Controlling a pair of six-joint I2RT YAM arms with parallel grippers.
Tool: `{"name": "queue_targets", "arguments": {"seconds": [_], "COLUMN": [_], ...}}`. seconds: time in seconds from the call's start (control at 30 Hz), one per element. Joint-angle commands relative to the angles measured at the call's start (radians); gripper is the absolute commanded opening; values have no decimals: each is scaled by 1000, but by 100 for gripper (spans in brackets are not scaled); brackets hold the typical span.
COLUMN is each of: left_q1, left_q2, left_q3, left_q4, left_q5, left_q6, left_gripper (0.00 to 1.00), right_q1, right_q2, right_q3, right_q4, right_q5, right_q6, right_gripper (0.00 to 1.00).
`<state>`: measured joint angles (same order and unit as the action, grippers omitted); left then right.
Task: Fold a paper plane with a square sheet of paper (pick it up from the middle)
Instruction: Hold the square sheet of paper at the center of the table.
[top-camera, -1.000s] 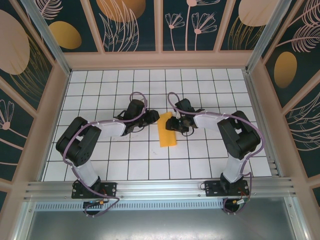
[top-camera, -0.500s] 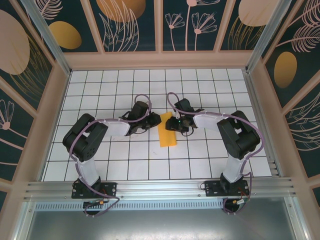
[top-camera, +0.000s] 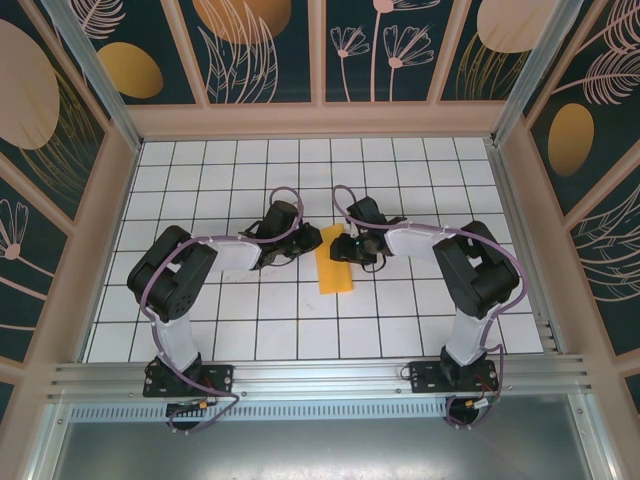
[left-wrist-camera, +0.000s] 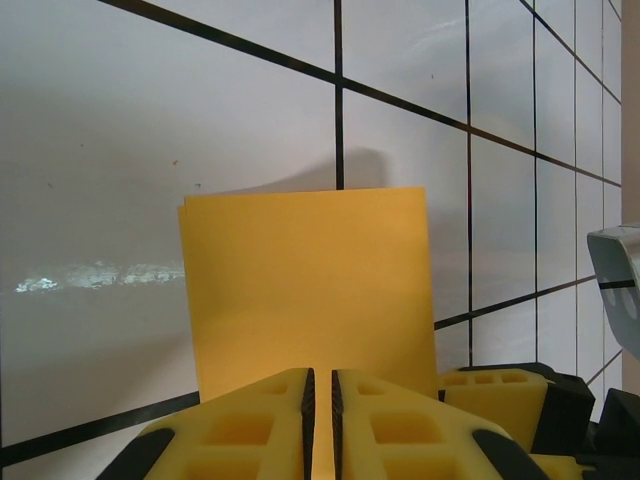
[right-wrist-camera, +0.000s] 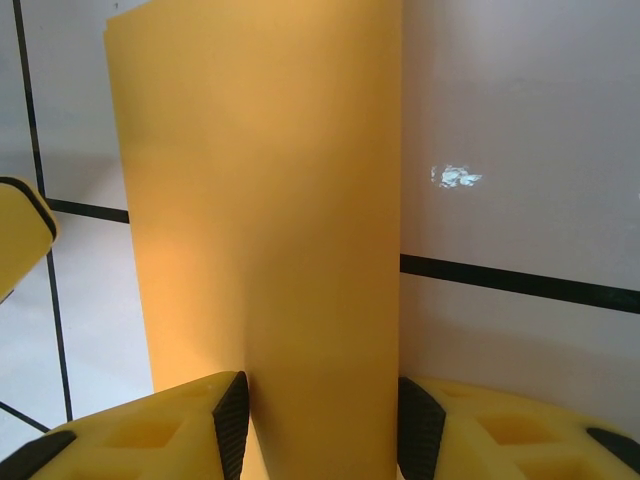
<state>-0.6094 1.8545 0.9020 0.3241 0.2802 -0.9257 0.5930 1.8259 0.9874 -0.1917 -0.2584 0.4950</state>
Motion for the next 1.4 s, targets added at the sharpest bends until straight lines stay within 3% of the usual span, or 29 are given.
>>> {"name": "queue_targets", "arguments": {"seconds": [0.0, 1.37], "left_q1": [-7, -11], "left_q2": [15, 83], "left_q3": [23, 42], "left_q4": [-19, -35], "left_q5": [-1, 41], "left_q6": [16, 29], "left_gripper": [17, 12], "right_q1": [5, 3], "right_q2": [162, 215], "right_q3": [-57, -40], "right_q4": [-25, -22], "right_q5": [131, 131], "right_q6": [-46, -88], "right_gripper": [49, 48]}}
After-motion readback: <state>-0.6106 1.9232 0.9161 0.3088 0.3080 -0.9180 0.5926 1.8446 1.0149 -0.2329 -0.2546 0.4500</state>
